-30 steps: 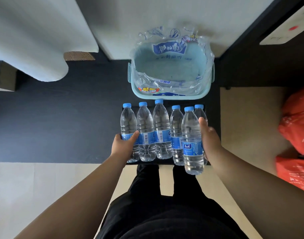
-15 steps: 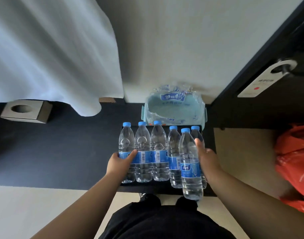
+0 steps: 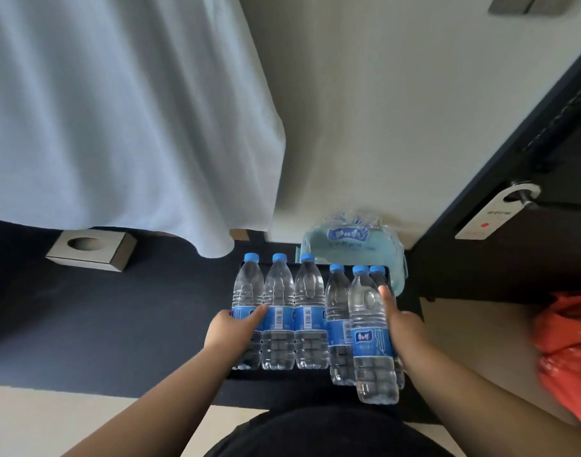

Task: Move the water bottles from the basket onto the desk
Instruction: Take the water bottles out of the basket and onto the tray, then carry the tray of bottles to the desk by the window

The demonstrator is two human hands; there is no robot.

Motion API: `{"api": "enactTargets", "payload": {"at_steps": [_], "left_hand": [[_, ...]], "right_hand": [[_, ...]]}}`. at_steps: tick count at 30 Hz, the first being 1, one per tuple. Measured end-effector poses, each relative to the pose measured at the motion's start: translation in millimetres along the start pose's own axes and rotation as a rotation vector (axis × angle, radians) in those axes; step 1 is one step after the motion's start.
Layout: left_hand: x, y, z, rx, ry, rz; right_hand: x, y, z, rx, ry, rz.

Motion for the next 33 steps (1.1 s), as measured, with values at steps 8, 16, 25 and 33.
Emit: {"api": "enactTargets", "payload": {"at_steps": [8,16,25,33], "left_hand": [[-25.8,-10.6,35.1,-0.069,-0.07,-0.03],[-91.8,1.1,88.7,-0.216,-0.201,-0.092],[-167.5,12.5,159.7,-0.337,-0.309,-0.185],[-212.4,6.7,233.7,-0.446,-0.4,-0.29]], "right_hand": [[-15.2,3.9,11.2,-0.068,-0.182,0.119],[-29.2,9.1,-3.6,-0.217,-0.374,0.22],[-51.1,36.7,-37.6,-0.423,-0.469,0.335],[-89.1,89.1,-52.5,-0.515,-0.558,0.473]]}}
Point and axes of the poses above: each hand's wrist, its own x-axis towards the middle knuckle, its own y-axis out of the palm, z = x × y, the point moved 5 cm from there along x, towards the middle knuckle, and after that the axes turned 8 degrees about x, right-handed, at the moved point
